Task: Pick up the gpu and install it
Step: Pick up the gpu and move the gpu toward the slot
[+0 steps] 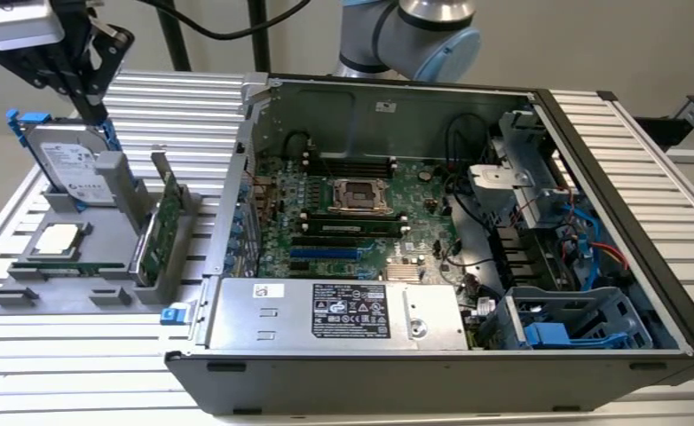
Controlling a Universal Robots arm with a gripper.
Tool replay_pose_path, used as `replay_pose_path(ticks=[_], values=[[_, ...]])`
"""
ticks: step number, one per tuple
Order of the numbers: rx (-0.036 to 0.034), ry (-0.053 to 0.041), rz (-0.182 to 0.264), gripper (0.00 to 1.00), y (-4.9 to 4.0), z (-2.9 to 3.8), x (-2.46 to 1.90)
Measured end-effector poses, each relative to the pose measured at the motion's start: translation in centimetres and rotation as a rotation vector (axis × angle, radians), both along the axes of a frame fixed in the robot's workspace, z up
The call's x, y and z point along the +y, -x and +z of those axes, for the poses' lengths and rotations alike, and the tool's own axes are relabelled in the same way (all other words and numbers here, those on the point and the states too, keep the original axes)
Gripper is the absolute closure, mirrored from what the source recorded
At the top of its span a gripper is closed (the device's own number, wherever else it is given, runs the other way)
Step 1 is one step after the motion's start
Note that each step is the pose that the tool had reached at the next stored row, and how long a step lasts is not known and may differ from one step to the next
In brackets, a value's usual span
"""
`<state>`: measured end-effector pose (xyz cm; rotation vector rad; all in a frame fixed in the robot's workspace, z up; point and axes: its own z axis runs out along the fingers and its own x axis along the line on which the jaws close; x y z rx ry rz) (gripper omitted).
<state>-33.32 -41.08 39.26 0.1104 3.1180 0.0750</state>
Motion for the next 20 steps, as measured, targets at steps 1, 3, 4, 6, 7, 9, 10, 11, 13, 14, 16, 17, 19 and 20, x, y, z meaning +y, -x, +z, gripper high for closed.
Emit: replay_pose_path(ticks=[1, 3, 4, 6, 7, 9, 10, 11, 13, 14, 16, 17, 19, 20], values=[[0.0, 0.0, 0.0, 1.0, 0.0, 0.0, -0.1], [0.0001, 0.0, 0.0, 1.0, 0.0, 0.0, -0.29], [0.0001, 0.0, 0.0, 1.0, 0.0, 0.0, -0.38], [0.0, 0.0, 0.0, 1.0, 0.0, 0.0, -0.58], [0.0, -0.0001, 0.0, 1.0, 0.0, 0.0, -0.68], [0.0, 0.0, 0.0, 1.0, 0.0, 0.0, -0.89], [0.0, 0.0, 0.0, 1.0, 0.0, 0.0, -0.99], [0.0, 0.0, 0.0, 1.0, 0.0, 0.0, -1.09], [0.0, 0.0, 0.0, 1.0, -0.01, 0.0, -1.26], [0.0, 0.0, 0.0, 1.0, -0.01, 0.0, -1.34], [0.0, 0.0, 0.0, 1.0, -0.04, 0.0, -1.47], [0.0, 0.0, 0.0, 1.0, -0.08, 0.0, -1.51], [0.0, 0.0, 0.0, 1.0, -0.18, 0.0, -1.58], [-0.0001, -0.0001, 0.0, 1.0, -0.24, 0.0, -1.61]])
